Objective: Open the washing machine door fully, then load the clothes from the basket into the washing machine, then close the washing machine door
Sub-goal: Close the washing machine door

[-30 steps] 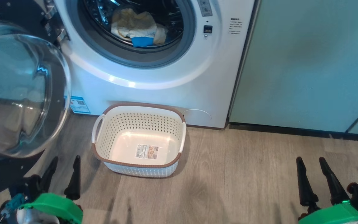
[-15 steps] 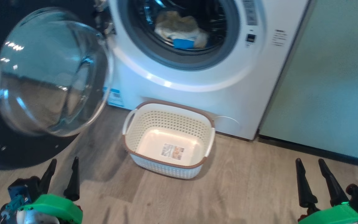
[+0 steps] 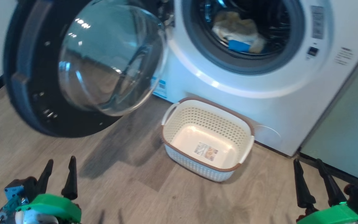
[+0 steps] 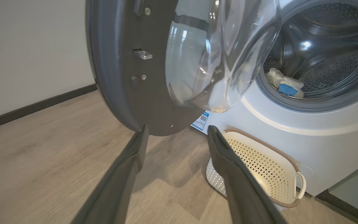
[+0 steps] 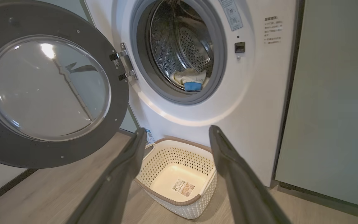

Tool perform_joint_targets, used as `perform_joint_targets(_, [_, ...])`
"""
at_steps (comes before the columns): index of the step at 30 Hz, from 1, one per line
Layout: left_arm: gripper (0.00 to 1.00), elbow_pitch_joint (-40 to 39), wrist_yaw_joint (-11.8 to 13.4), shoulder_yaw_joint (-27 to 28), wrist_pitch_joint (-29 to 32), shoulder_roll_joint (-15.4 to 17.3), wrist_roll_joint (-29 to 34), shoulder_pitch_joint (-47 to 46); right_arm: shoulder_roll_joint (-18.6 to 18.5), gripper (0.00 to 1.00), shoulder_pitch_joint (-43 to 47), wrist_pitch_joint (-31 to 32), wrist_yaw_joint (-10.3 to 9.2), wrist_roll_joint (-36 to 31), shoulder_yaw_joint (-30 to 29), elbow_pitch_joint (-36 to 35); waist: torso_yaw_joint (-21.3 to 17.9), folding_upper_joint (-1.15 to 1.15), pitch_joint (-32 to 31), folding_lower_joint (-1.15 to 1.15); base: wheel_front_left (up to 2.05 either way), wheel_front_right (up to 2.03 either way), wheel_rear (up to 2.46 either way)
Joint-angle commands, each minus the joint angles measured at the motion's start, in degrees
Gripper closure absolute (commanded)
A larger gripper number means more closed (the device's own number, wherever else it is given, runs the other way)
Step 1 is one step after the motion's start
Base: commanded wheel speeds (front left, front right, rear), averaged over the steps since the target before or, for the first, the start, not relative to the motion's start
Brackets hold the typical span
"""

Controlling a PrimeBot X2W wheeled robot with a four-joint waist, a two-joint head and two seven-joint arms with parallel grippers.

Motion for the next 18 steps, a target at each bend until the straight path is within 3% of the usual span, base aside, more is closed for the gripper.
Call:
perform_joint_targets(1, [0.0, -1.35, -0.06, 2.66, -0.43, 0.51, 0.62, -3.49, -0.99, 0.0, -2.49, -0.39, -0.15, -0.04, 1.27, -1.67, 2.63, 0.0, 0.42, 0.0, 0.0, 0.0, 0.0])
perform_joint_targets(18, [0.0, -1.25, -0.06, 2.79, -0.43, -0.71, 0.85, -4.11, -1.06, 0.0, -3.4, -0.39, -0.15, -0.14, 1.28, -1.46, 12.72, 0.0, 1.76, 0.0, 0.0, 0.0, 0.0])
